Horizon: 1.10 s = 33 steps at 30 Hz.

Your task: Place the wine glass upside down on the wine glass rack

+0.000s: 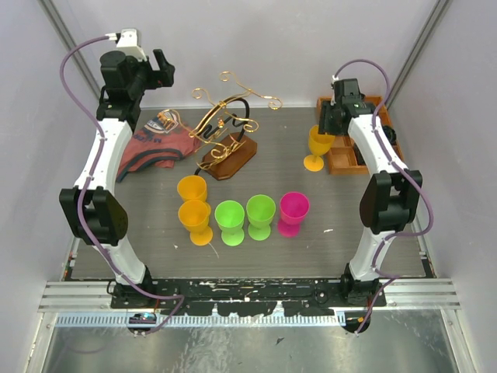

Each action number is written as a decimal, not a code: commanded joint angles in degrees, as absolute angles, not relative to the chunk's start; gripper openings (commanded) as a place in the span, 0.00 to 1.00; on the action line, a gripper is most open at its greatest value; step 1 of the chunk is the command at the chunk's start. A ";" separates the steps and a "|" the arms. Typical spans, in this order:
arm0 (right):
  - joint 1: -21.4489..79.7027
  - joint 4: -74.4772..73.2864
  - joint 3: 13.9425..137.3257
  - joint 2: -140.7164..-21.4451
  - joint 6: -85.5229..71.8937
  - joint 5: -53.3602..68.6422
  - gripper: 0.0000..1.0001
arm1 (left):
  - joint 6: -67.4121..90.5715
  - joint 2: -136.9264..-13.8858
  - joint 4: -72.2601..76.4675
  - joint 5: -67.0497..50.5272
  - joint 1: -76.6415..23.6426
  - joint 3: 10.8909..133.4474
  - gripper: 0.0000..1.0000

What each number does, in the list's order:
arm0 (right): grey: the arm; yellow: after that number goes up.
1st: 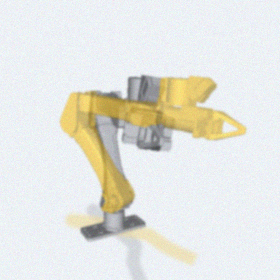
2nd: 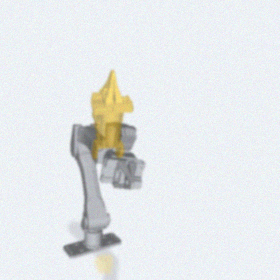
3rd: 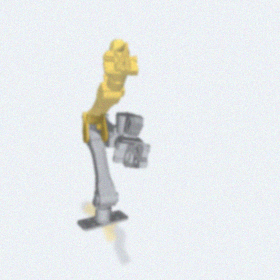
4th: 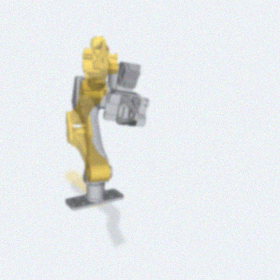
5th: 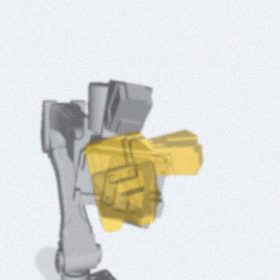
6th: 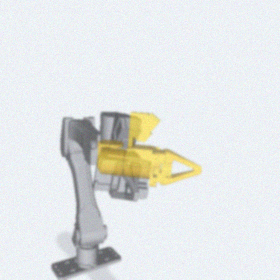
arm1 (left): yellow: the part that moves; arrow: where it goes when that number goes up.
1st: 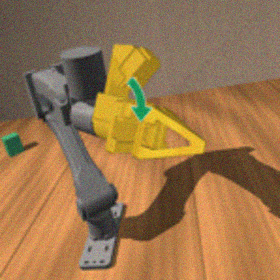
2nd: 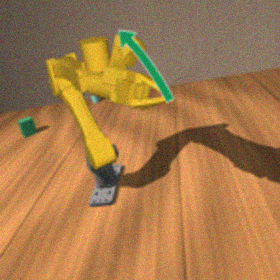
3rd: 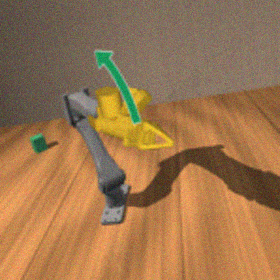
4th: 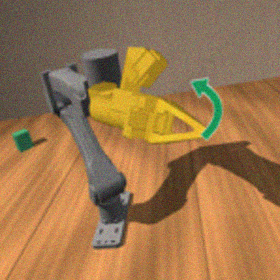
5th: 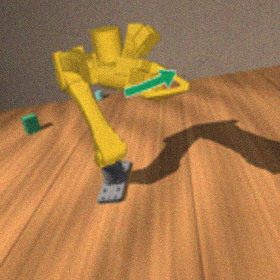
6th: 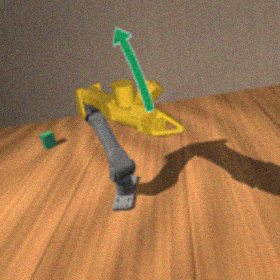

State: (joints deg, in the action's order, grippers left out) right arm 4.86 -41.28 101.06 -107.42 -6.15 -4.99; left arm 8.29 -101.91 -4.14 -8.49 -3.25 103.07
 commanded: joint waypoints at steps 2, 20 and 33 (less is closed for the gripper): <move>4.72 -41.99 99.95 -107.97 -5.42 -4.42 0.41 | 8.49 -99.21 -4.47 -8.97 -3.14 101.68 0.98; 4.83 -41.98 118.99 -107.04 -1.98 -8.38 0.00 | 18.27 -107.07 -18.24 -0.44 -3.17 120.77 0.98; 11.98 35.90 92.50 -91.35 0.39 7.49 0.00 | 49.80 -105.81 -14.50 -4.06 -3.08 119.78 0.94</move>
